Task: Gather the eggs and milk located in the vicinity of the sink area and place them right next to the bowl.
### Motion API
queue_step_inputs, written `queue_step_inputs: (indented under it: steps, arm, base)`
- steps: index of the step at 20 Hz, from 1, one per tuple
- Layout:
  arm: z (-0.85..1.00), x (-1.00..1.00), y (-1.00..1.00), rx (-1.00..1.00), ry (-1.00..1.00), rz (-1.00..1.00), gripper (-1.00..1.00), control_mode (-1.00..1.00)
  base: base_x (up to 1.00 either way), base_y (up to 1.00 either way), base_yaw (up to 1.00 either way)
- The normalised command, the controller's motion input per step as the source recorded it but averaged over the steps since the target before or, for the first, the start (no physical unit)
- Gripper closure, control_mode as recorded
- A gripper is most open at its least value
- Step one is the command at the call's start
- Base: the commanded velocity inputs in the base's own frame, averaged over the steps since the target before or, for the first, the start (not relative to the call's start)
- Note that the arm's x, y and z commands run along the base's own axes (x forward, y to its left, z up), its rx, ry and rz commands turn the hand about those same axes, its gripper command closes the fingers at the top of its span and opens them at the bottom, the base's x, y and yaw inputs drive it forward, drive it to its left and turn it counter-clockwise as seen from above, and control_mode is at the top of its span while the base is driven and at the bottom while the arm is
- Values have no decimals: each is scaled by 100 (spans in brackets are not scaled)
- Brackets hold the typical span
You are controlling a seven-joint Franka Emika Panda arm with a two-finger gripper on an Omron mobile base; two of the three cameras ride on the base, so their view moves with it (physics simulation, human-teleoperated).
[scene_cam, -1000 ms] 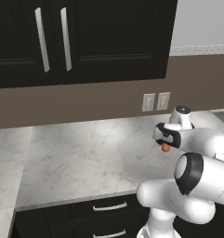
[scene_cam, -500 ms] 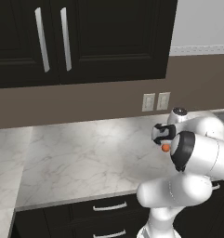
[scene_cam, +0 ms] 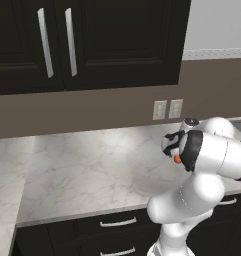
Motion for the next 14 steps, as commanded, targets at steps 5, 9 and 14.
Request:
queue_step_inputs:
  steps: [5,9,14]
  arm:
    - [-10,0,0,0,0,0,-100,-100]
    - [-14,0,0,0,0,0,-100,-100]
    - [-21,0,0,0,2,0,100,-100]
  base:
    - [0,0,0]
    - [0,0,0]
    - [0,0,0]
